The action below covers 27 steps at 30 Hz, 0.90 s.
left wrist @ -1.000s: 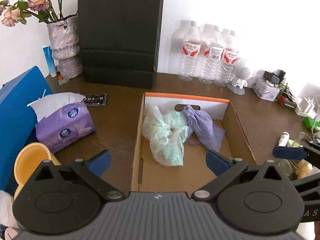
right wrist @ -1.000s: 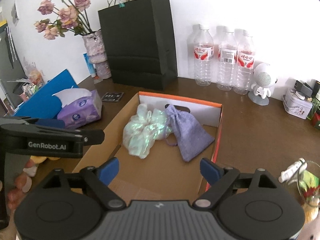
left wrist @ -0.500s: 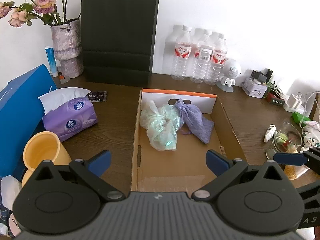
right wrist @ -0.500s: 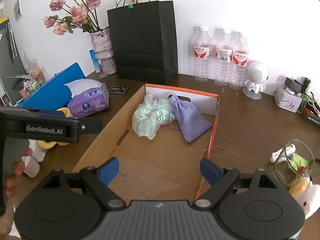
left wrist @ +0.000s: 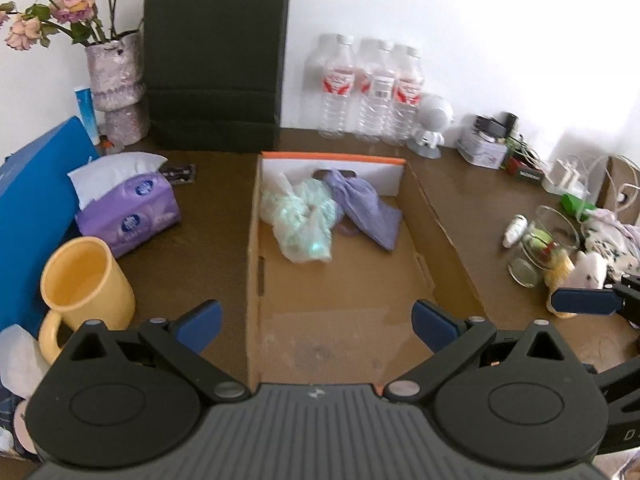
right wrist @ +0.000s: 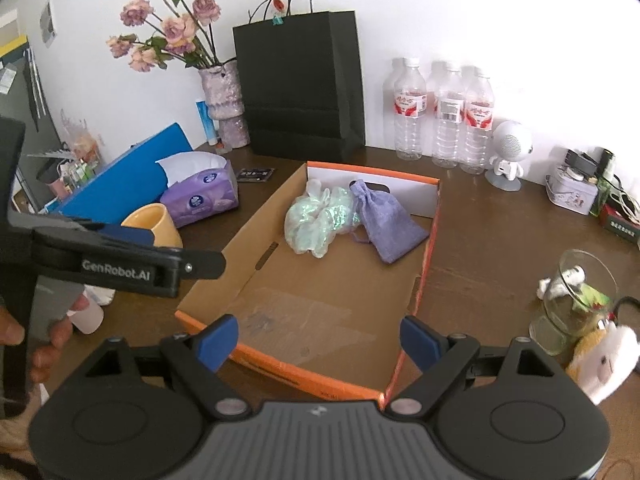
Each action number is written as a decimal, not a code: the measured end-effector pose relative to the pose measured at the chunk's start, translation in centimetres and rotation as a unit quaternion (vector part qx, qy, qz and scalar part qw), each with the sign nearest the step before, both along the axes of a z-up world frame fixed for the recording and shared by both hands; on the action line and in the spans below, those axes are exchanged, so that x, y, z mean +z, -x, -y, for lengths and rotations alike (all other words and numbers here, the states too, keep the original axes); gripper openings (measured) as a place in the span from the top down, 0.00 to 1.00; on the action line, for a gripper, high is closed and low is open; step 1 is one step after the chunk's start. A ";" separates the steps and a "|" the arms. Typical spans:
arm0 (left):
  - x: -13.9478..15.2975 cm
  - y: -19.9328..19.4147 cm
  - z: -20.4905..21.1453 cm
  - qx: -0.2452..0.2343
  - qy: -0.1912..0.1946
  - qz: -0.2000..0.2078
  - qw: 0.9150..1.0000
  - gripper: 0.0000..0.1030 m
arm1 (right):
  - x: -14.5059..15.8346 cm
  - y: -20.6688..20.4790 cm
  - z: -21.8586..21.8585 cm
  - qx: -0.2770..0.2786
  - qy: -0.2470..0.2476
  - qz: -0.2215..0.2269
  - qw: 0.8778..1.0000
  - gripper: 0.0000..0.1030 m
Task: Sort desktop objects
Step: 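Withdraw both tools up and away from the orange box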
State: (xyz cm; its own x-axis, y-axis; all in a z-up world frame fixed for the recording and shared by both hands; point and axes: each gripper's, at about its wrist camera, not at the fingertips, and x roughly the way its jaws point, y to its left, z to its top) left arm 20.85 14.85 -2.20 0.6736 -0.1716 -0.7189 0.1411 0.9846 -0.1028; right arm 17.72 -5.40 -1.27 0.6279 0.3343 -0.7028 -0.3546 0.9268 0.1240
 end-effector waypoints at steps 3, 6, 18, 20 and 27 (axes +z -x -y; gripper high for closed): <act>0.0 0.8 0.6 0.000 0.013 -0.001 1.000 0.00 | -0.1 1.4 1.0 -0.015 0.005 0.000 1.000 0.15; 0.0 1.6 1.4 -0.008 0.019 -0.003 1.000 0.00 | -0.3 2.6 1.9 -0.032 0.004 -0.005 0.999 0.15; -0.6 3.3 3.3 -0.033 0.000 -0.028 0.999 0.00 | -1.4 5.5 4.3 -0.095 -0.003 -0.016 0.995 0.15; -0.8 3.6 3.6 -0.040 -0.001 -0.031 0.999 0.00 | -1.4 6.0 4.5 -0.102 -0.002 -0.016 0.995 0.15; -1.3 4.5 5.2 -0.072 -0.005 -0.036 0.997 0.00 | -1.6 8.3 5.5 -0.135 0.001 -0.022 0.991 0.14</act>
